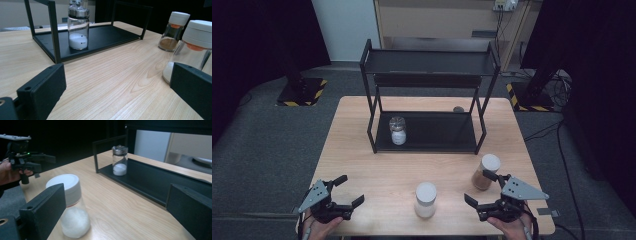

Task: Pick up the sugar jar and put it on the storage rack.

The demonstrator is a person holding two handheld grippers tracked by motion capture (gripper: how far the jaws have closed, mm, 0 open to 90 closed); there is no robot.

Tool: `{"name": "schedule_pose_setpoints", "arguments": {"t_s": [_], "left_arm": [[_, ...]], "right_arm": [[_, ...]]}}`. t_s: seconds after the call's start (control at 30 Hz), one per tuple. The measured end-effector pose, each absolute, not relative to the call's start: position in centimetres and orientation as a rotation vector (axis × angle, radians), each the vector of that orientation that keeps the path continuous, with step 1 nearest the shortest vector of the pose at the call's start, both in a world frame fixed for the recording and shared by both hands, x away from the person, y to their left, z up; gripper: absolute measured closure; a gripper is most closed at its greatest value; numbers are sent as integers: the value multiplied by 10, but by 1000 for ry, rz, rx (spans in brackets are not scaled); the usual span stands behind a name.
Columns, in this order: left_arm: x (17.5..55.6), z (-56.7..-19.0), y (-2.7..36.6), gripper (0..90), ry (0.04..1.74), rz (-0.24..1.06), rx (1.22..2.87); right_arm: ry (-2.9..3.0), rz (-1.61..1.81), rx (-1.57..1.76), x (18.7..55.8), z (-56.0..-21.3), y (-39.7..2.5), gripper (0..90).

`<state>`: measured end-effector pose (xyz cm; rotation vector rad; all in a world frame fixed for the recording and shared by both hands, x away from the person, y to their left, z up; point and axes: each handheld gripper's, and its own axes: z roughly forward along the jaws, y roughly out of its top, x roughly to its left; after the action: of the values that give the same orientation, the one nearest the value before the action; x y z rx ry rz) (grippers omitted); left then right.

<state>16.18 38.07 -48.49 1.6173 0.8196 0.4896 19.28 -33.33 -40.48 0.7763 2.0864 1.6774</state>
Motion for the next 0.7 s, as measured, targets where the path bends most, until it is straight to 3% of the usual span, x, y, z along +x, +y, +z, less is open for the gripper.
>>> {"name": "schedule_pose_setpoints", "arguments": {"t_s": [0.7], "left_arm": [[162,-485,380,0,810,491,1629]], "right_arm": [[2175,1743,686,204,-412,-292,30]]}}
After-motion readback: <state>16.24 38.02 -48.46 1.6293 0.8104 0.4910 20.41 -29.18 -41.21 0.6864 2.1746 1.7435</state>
